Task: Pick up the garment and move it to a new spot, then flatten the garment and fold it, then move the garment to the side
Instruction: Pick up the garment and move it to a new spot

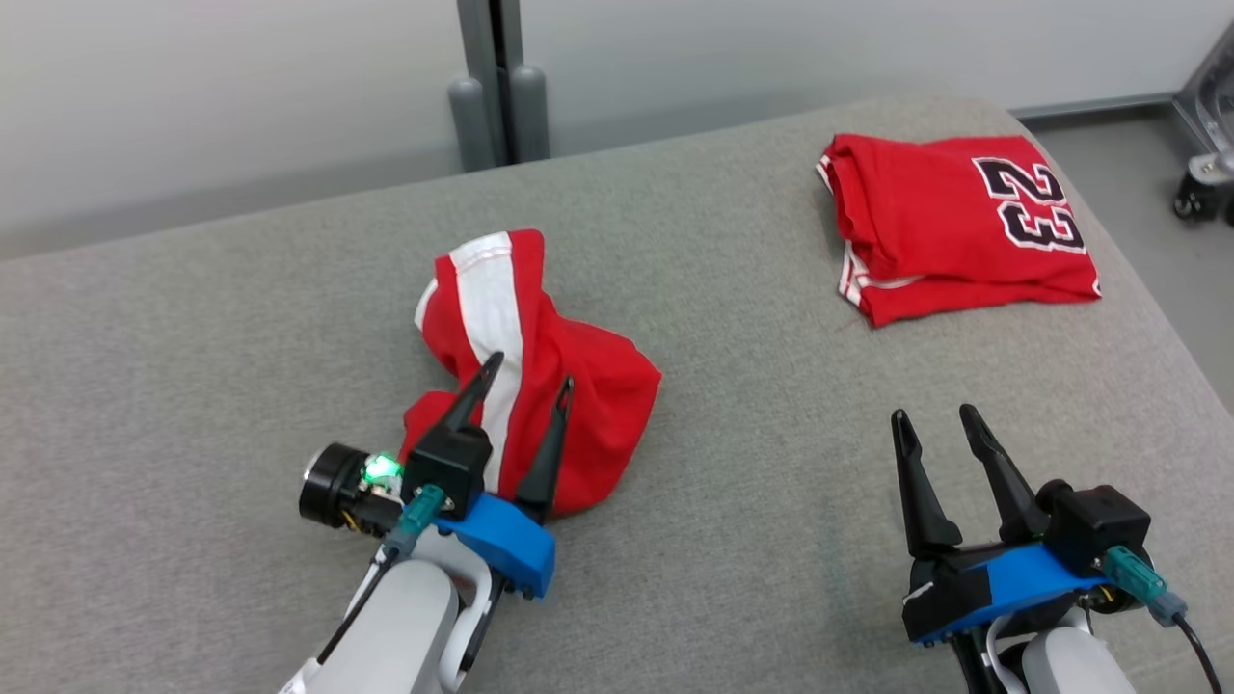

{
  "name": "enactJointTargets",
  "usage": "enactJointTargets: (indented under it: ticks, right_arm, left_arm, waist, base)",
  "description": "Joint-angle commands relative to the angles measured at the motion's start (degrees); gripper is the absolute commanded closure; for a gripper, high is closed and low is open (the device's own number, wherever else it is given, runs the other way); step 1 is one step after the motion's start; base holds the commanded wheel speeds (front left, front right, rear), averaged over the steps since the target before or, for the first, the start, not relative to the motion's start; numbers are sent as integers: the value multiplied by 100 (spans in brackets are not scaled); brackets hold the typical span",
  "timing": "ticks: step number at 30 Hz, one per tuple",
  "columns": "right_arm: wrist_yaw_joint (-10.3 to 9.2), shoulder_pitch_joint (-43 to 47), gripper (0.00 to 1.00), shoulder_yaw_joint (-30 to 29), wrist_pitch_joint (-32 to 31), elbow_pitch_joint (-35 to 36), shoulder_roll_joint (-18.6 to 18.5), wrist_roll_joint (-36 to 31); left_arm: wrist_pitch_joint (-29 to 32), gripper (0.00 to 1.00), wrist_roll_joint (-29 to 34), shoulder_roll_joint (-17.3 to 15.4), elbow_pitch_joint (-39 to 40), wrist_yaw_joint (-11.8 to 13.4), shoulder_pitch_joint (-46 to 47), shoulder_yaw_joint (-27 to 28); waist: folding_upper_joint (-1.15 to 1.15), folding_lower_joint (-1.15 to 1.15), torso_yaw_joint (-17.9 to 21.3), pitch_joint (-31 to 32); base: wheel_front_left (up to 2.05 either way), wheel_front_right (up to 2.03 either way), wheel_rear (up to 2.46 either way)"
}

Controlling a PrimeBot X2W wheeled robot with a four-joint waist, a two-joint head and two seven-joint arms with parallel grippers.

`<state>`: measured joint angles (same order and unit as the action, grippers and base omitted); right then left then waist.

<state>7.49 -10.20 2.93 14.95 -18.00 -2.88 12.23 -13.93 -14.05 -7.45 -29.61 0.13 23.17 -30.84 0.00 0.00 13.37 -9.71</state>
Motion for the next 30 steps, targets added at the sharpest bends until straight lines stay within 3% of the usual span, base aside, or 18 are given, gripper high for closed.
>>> enactJointTargets:
  ticks: [1,11,21,30]
  right_arm:
    - [1,92,0,-18,27,-31,-3,-40]
    - [2,323,0,-101,-4,-41,-5,-118]
    - [1,460,0,-216,-89,49,-7,-157]
    - [1,640,0,-330,-153,66,-7,-180]
  left_arm:
    - [-72,0,-44,-5,81,48,72,44]
    - [-127,0,-40,-293,683,273,-248,491]
    - [-130,0,-126,-791,1568,463,-1060,1372]
    - [-131,0,-241,-958,2131,623,-2067,2179]
  waist:
    - [0,0,-42,69]
    - [0,0,-503,450]
    - [0,0,-1036,626]
    - [0,0,-1284,813]
  base:
    - [0,0,0]
    - [0,0,0]
    - [0,0,0]
    - [0,0,0]
